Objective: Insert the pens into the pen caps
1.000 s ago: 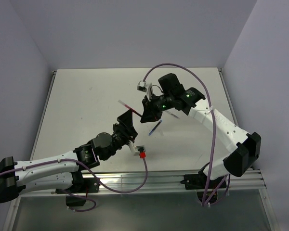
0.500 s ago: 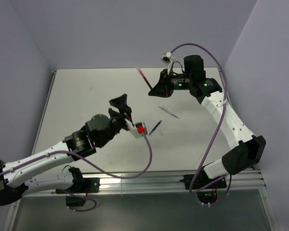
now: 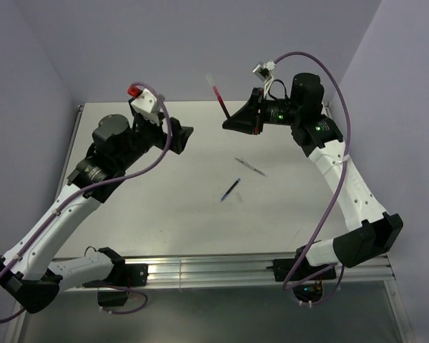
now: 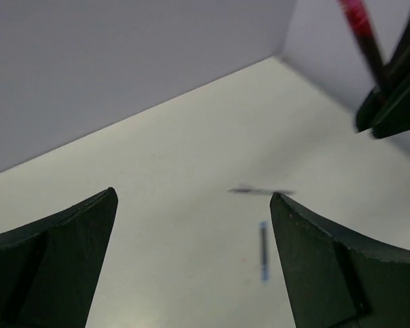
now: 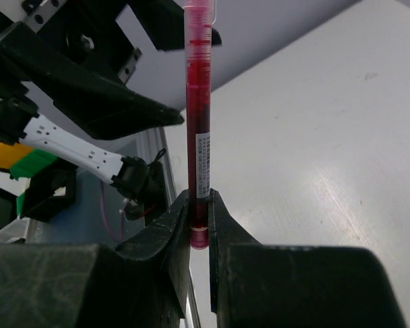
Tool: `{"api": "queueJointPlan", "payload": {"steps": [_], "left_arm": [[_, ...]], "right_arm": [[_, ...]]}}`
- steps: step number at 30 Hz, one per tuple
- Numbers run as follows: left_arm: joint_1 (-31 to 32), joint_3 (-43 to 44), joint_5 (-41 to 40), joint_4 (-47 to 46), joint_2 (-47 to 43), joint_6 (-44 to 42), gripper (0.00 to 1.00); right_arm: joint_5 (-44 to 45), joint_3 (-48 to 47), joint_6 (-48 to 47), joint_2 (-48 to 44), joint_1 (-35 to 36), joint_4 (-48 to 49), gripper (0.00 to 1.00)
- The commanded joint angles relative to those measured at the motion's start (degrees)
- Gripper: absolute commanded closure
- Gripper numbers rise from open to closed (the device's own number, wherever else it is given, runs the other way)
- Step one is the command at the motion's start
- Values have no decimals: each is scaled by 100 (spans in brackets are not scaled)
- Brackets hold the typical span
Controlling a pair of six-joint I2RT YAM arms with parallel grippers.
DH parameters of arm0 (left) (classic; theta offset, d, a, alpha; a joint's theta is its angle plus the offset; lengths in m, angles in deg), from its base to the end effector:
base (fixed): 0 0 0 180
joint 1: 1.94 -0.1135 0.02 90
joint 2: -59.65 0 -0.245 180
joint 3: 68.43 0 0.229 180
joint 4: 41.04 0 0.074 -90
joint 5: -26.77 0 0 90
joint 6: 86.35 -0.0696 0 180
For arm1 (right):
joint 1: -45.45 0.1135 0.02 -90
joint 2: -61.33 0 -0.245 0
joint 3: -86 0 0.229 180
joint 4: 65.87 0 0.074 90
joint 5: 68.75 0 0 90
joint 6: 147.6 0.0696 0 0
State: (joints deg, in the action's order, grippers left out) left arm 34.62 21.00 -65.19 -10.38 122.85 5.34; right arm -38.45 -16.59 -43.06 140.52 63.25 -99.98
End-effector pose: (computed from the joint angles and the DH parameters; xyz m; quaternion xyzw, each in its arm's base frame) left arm 0.2087 -0.1518 0.4223 0.2088 0.7036 -0.2107 0.6458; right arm 0.2591 0.1463 0.4248 -0.3364 0.6586 0.5222 0.4248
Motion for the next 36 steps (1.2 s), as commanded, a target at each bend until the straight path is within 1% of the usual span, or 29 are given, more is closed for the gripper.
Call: {"api": "queueJointPlan", "payload": {"steps": [1,2,3,4,5,6,7,8,9,10,14,18,22,24,27,28,30,31,33,34,36], "left_arm": [[-61,-188,1379,-1067,-448,1868,0],[-70,-251,1504,-1246,-492,2052,0],[-87,-278,1627,-1413,-493,2454,1],[-113,-243,1767,-1493,-449,2641,5],[-122,-217,2108,-1729,-405,2835,10],[-157,-208,2277,-1861,-353,3245,15],[-166,-277,2470,-2037,-317,3458,19],[-175,-348,2663,-2517,-265,3669,21],[-184,-418,2718,-2713,-238,4028,21],[-184,-471,2744,-2889,-212,4154,21],[-184,-428,2692,-3155,69,4365,22],[-193,-507,2841,-3689,184,4558,24],[-193,-402,2701,-3621,245,4550,25],[-201,-357,2674,-3629,237,4550,27],[-228,-331,2727,-3761,210,4542,34],[-228,-314,2753,-3761,236,4542,39],[-228,-287,2780,-3752,254,4524,42],[-237,-278,2788,-3761,263,4515,46],[-237,-278,2806,-3805,281,4515,52],[-228,-287,2832,-3831,289,4524,57],[-237,-304,2894,-3893,307,4542,62]], "right_arm": [[-392,168,846,-352,-31,1291,100],[-445,301,1318,-396,-23,1599,100],[-472,415,1558,-414,-22,2219,100],[-559,642,1795,-458,-14,2530,100],[-595,749,2041,-467,12,2829,100],[-613,837,2435,-475,30,3311,100],[-621,908,2578,-484,56,3498,100],[-630,1004,2762,-476,126,3631,100],[-630,1031,2825,-476,179,3823,100],[-622,1066,2878,-502,223,3912,100],[-648,1172,3089,-555,426,4106,100],[-700,1251,3168,-607,575,4194,100],[-709,1427,3177,-660,689,4238,100],[-701,1479,3212,-669,716,4256,100],[-718,1576,3248,-686,742,4291,100],[-718,1594,3248,-686,760,4300,100],[-710,1594,3265,-678,786,4326,100],[-701,1594,3283,-678,804,4335,100],[-701,1585,3291,-669,821,4361,100],[-701,1576,3300,-660,830,4370,100],[-701,1585,3318,-669,839,4397,100]]}}
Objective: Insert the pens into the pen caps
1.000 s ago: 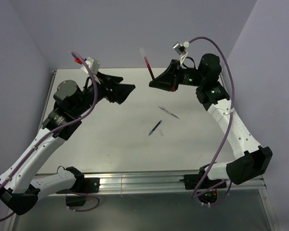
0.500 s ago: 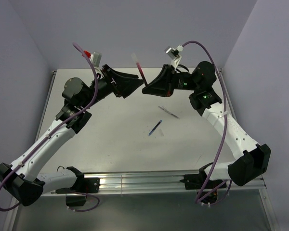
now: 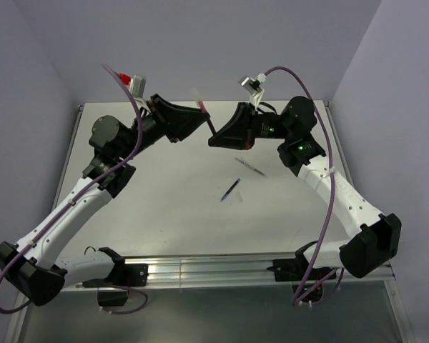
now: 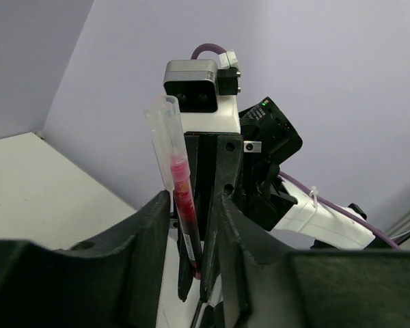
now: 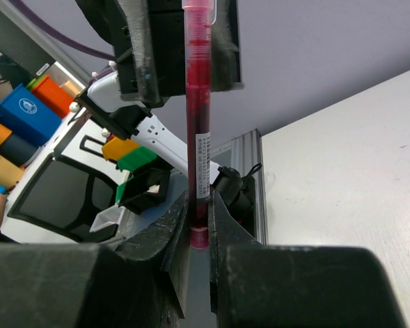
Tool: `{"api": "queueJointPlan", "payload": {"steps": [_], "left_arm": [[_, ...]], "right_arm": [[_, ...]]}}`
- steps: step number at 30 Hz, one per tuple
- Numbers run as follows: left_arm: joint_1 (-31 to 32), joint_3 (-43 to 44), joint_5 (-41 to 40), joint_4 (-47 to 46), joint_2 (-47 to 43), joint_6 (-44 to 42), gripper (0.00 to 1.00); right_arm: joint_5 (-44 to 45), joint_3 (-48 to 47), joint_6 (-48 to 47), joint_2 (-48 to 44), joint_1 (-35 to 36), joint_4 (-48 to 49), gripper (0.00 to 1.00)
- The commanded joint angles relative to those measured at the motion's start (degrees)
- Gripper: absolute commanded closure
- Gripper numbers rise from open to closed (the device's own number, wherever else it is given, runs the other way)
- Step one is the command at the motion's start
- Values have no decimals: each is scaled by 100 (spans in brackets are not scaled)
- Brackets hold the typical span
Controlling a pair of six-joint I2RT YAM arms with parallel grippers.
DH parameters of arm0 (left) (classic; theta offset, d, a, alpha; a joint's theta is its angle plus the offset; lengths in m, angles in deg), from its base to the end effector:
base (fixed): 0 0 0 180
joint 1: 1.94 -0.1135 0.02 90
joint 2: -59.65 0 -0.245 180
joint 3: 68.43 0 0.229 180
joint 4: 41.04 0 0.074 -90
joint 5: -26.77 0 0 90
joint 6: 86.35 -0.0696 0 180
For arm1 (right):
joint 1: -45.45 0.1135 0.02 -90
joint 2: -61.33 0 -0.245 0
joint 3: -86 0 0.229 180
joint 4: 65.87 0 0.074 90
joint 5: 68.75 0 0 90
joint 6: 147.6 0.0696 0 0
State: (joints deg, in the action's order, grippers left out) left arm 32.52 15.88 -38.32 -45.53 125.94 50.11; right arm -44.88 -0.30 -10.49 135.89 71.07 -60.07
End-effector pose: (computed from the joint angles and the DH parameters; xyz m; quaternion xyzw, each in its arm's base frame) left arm 0.2027 -0.1746 0.4612 0.1217 0.5582 -0.6180 0.5400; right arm 0.2217 0.1769 0.4270 -0.3400 0.5687 0.6605 0.3532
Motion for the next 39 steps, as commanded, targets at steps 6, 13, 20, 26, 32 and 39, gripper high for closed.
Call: {"api": "queueJointPlan", "payload": {"steps": [6,13,20,26,32,39], "left_arm": [[-27,181,172,-335,8,74,86],[-27,207,32,-71,25,4,100],[-27,163,102,-211,60,100,89],[-27,172,67,-212,113,127,80],[8,172,32,-185,148,57,74],[35,189,5,-176,166,39,82]], "right_arm": [[-84,-34,132,-206,74,493,100],[-84,-8,132,-205,100,520,100],[-93,-17,131,-197,100,537,100],[-93,-8,132,-197,100,555,100],[-102,10,149,-188,100,581,100],[-84,36,184,-179,109,608,100]]}}
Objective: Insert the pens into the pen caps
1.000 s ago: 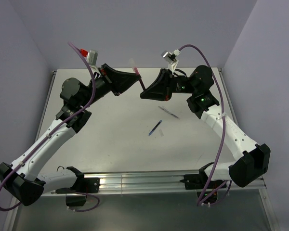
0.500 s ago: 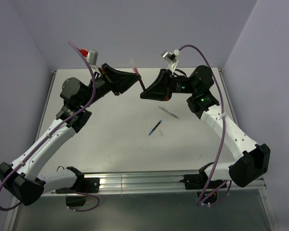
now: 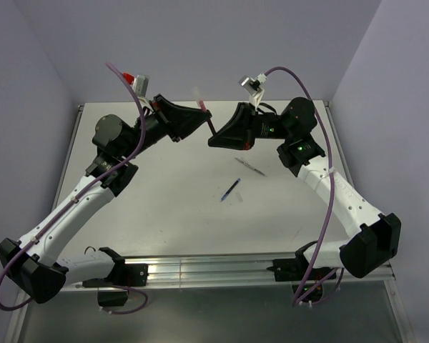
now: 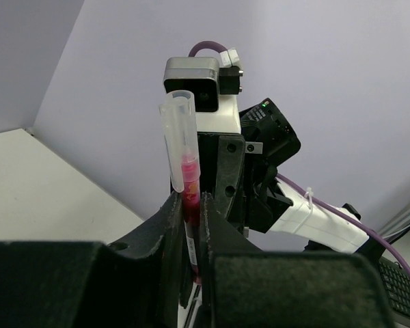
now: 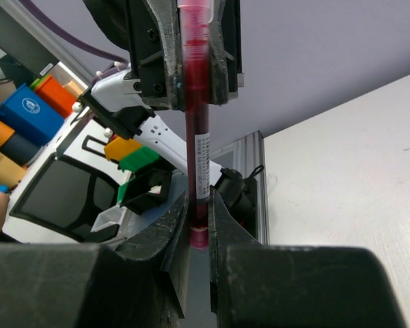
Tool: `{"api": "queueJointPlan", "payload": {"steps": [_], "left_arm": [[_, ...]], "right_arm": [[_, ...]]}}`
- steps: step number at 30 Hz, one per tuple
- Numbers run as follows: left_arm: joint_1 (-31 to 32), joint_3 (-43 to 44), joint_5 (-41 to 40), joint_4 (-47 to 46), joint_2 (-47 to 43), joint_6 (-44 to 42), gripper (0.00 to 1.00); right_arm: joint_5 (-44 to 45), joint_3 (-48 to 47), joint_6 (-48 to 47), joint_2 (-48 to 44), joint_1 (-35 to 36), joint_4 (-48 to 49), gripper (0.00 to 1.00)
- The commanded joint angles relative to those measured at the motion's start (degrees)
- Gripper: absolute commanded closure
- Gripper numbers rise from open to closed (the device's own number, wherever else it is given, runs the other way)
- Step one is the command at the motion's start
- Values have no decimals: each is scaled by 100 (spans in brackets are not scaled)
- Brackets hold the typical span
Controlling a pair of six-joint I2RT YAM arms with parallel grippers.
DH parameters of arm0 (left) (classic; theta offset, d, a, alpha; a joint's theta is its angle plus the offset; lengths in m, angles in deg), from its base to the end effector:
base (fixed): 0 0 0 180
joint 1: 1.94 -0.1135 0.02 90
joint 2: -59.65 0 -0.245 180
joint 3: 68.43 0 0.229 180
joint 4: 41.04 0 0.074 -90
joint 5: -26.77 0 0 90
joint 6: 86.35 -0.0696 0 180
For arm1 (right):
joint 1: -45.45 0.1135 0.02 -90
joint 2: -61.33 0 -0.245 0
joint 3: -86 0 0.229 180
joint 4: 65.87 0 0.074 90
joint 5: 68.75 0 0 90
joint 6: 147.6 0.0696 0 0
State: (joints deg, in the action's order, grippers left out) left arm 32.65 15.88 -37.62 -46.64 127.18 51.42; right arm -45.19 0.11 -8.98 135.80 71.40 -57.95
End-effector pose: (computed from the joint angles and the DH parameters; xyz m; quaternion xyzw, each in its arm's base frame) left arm 0.2069 -0.1792 0.4581 0.1207 0.5602 -0.6263 0.5286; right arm 0.2193 0.1777 0.4286 -0.3432 0.5622 0.6655 0.3511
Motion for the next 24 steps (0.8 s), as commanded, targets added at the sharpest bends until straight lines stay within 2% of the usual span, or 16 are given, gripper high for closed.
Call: {"api": "queueJointPlan", "payload": {"steps": [1,3,5,6,7,8,10,11,13,15,17,19,24], "left_arm": [[22,189,-99,-39,41,-110,87],[30,198,-91,-21,41,-136,99],[30,198,-65,-3,32,-145,100],[30,198,-30,14,32,-145,100],[22,207,-3,49,24,-206,100],[22,224,-3,206,-11,-285,100],[22,224,15,383,-64,-548,100],[22,181,58,531,-90,-636,100],[22,137,155,673,-152,-864,100],[22,119,269,927,-170,-988,100],[13,154,313,1068,-178,-1138,100],[13,224,436,1253,-144,-1278,100],[4,286,911,1122,-3,-1235,100]], "right_arm": [[-54,3,25,-162,76,396,100],[-54,21,25,-170,76,396,100],[-28,47,25,-162,76,378,98],[-27,56,7,-162,76,361,92],[-62,65,-36,-179,76,326,73],[-80,91,-89,-179,68,291,65],[-80,109,-378,-232,41,-76,36],[15,91,-554,-258,6,-314,33],[130,4,-1300,-319,-3,-1259,32],[262,-154,-2001,-337,-3,-1773,32],[463,-391,-2844,-337,6,-2774,38],[509,-506,-3200,-285,24,-3476,42],[456,-410,-3456,-276,41,-3770,48]]}}
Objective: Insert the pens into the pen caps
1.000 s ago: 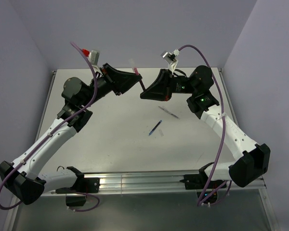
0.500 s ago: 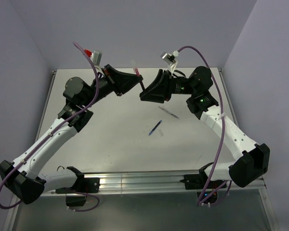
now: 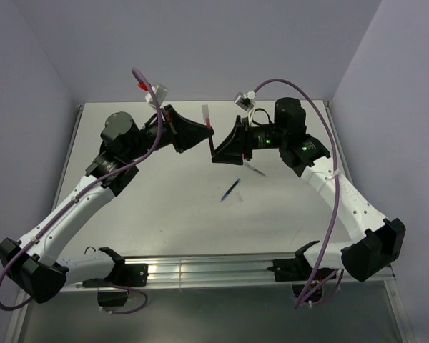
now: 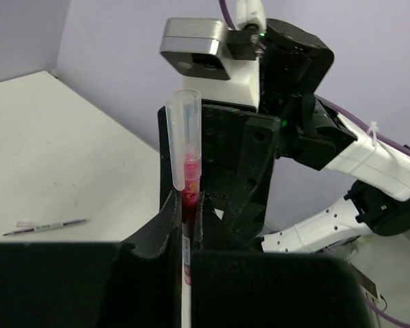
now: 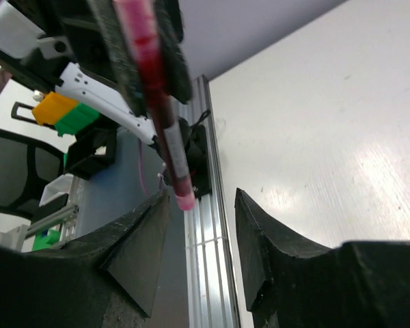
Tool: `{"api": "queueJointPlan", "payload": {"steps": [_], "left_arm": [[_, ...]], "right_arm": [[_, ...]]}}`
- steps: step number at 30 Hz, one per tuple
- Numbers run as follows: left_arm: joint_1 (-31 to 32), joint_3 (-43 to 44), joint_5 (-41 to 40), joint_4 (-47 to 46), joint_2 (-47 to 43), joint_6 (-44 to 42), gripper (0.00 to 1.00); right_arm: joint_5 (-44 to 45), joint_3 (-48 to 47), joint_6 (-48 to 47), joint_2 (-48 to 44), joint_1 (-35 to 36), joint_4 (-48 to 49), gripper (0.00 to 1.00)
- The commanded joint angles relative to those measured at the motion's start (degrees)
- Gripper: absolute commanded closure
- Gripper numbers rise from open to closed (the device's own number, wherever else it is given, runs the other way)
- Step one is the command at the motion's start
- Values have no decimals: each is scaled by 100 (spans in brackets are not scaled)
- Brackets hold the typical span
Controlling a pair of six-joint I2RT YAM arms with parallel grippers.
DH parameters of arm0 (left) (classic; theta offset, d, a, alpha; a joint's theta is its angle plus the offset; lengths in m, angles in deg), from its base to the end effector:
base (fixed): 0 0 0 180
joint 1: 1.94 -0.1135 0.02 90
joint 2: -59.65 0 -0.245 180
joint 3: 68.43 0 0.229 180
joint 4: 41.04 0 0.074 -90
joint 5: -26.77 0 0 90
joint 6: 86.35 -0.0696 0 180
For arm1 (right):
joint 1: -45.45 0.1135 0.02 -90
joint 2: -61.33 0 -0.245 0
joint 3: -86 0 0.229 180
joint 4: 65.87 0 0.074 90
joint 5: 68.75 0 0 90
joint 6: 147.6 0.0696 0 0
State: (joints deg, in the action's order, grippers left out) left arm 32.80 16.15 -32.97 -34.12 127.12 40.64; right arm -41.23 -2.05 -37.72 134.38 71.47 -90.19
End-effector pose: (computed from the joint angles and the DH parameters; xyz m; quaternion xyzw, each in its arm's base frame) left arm 0.2076 -0.1867 0.4309 0.1880 0.6231 -0.5695 0.5020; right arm 0.2196 0.1759 0.3899 -0.3701 0.6328 0.5798 0.3555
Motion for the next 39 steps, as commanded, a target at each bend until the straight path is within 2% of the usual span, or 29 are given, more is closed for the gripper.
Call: {"api": "queueJointPlan", "payload": {"steps": [1,14,25,31,34,36,38,39], "left_arm": [[-11,208,463,-279,4,-62,100],[-11,-136,209,-921,4,405,100],[-11,-303,-47,-1141,13,757,100],[-3,-399,-90,-1220,-23,853,100],[-11,-400,-99,-1229,-31,880,100],[-20,-417,-82,-1221,-49,889,100],[-11,-382,-82,-1098,-66,827,100],[-20,-364,-73,-1019,-75,784,91]], "right_arm": [[60,-211,-590,-143,52,-546,49],[-80,-483,-415,-19,175,-476,52],[-291,-343,394,7,184,315,61],[-291,-360,491,68,193,385,76],[-274,-343,508,68,184,385,87],[-256,-334,499,68,184,385,100],[-230,-308,499,42,166,385,100],[-230,-299,482,42,149,385,100]]}}
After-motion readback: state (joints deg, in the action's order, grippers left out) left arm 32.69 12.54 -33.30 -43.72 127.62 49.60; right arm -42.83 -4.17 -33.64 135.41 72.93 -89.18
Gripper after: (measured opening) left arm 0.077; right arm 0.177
